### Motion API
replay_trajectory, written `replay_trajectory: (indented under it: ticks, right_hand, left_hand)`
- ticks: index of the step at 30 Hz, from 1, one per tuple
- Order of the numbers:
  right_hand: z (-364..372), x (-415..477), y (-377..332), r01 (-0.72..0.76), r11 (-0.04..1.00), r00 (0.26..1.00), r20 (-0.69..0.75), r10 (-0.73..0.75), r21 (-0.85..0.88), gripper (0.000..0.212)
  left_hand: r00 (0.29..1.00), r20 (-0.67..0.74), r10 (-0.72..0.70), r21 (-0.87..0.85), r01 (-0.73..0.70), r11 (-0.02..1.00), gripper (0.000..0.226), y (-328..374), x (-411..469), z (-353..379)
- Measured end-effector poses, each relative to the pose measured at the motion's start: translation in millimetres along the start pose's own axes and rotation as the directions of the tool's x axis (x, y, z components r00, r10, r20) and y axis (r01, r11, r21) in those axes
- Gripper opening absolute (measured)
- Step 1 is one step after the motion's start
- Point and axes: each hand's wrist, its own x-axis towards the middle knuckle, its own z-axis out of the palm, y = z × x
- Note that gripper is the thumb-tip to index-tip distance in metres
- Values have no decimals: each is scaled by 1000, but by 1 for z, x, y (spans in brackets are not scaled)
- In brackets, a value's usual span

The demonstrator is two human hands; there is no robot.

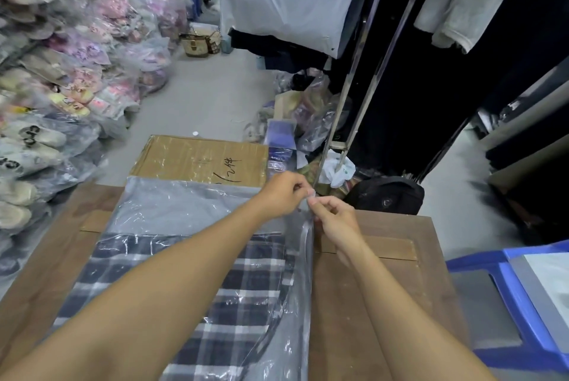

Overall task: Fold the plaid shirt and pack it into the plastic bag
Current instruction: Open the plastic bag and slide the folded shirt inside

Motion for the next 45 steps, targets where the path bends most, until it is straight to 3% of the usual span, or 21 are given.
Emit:
replay_trajectory:
  ticks: [8,14,18,23,29,32,37,39,42,43,45]
  right_hand:
    - [3,-29,6,-139,990,990,24,139,2,15]
    - [-21,-72,19,-303,948,925,209,316,-92,17]
    - [-44,-95,27,-349,897,836,342,429,-272,14]
    - [-64,-123,35,-356,807,666,477,573,-472,11]
    - [-62,-149,53,-330,712,474,544,693,-620,23]
    - [-60,-152,55,-270,675,442,535,720,-687,26]
    - [-53,-147,35,-85,568,512,453,730,-819,24]
    - [-51,-136,16,52,464,590,402,700,-884,29]
    - [-38,-113,-13,249,314,786,381,487,-916,37]
    - [-28,-108,-20,267,311,835,380,398,-912,33]
    - [1,-103,-26,271,411,897,383,220,-871,25]
  left_hand:
    - [995,-94,-23,67,29,997,33,-1,10,2]
    - [994,-90,-63,79,70,994,36,5,17,5]
    - [979,-146,-142,35,148,988,29,8,26,13]
    - [967,-173,-185,68,199,978,38,9,32,19]
    - [964,-184,-191,61,206,977,40,8,34,23]
    - [963,-184,-195,25,203,979,36,5,33,25]
    - [968,-179,-178,-2,181,984,19,0,27,16]
    - [979,-133,-152,24,157,987,33,-5,16,2]
    - [987,-105,-124,131,137,982,50,-29,-15,-28]
    - [987,-99,-123,194,140,971,51,-43,-30,-39]
    - [983,-87,-160,288,179,941,52,-73,-63,-61]
